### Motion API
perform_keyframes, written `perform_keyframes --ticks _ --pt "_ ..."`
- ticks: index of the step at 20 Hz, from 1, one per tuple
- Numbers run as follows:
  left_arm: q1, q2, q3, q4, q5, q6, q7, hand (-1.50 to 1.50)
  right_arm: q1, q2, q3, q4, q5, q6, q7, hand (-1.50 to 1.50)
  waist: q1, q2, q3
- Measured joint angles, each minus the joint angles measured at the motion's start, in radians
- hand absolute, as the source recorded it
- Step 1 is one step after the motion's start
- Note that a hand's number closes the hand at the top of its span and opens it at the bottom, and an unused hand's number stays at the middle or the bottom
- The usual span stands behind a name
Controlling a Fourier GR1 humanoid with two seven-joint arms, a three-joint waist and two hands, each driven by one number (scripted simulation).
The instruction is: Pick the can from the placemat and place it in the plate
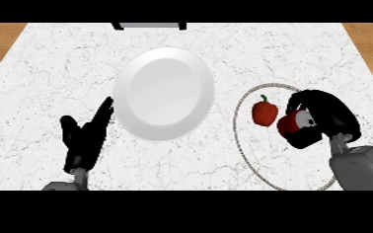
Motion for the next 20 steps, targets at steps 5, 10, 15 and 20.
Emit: perform_keyframes --ticks 5,10,15,20 --pt "0.019 0.001 0.005 -0.016 -0.002 -0.009 -0.005 0.00 0.009 0.051 0.008 -0.063 0.086 -0.133 -0.020 1.50 -0.001 0.000 0.000" --pt "0.003 0.001 -0.014 -0.023 -0.012 -0.023 0.003 0.00 -0.090 0.294 0.180 -0.109 0.249 -0.254 0.166 1.50 0.057 -0.002 -0.009" --pt "-0.017 -0.001 -0.031 -0.021 -0.018 -0.038 0.010 0.00 -0.206 0.418 0.298 -0.085 0.394 -0.358 0.326 1.50 0.106 -0.002 -0.015" --pt "-0.033 -0.008 -0.041 -0.014 -0.021 -0.043 0.020 0.00 -0.307 0.453 0.368 -0.052 0.513 -0.469 0.488 1.50 0.126 -0.002 -0.014"
